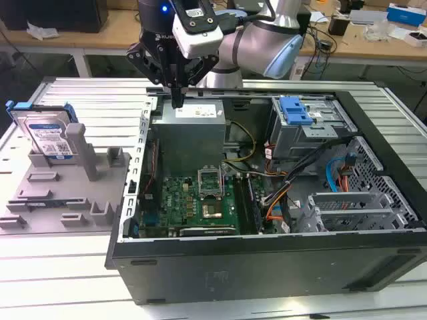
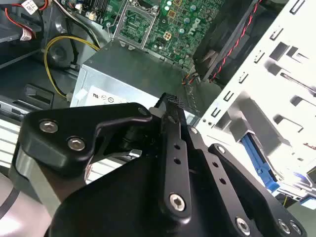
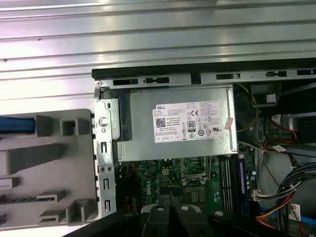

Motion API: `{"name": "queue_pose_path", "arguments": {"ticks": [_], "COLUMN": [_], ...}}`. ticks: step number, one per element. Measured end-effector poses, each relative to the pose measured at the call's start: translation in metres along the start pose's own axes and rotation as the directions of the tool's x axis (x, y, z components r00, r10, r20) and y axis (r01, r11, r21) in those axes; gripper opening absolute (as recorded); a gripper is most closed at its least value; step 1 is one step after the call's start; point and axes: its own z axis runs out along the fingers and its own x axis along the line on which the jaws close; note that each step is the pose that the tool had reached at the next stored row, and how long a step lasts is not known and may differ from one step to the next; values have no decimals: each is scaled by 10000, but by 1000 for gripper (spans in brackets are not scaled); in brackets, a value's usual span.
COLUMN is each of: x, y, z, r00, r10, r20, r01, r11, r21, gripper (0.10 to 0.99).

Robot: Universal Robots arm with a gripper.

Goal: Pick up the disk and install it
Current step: 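Reach for the disk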

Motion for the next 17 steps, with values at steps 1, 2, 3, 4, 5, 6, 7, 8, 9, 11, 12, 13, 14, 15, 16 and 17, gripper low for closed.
{"name": "queue_pose_path", "arguments": {"ticks": [1,2,3,4,5,6,7,8,9,11,12,13,14,15,16,17], "x": [0,0,0,0,0,0,0,0,0,40,74,126,231,372,443,482], "y": [0,0,0,0,0,0,0,0,0,-3,-4,-6,-8,-6,-2,2], "z": [0,0,0,0,0,0,0,0,0,0,-1,-1,-1,2,4,5], "r00": [10000,10000,10000,10000,10000,10000,10000,10000,10000,10000,10000,10000,10000,10000,10000,10000], "r10": [0,0,0,0,0,1,0,0,0,2,1,2,2,2,2,1], "r20": [0,-1,-1,-1,-1,-1,0,0,-1,-7,-10,-14,-22,-28,-29,-32], "r01": [0,0,0,0,0,-1,0,0,0,-2,-1,-2,-2,-2,-2,-1], "r11": [10000,10000,10000,10000,10000,10000,10000,10000,10000,10000,10000,10000,10000,10000,10000,10000], "r21": [0,0,1,0,1,0,0,0,0,0,1,1,2,2,3,3], "gripper": [106,106,106,106,106,106,106,106,106,106,106,106,106,106,106,106]}}
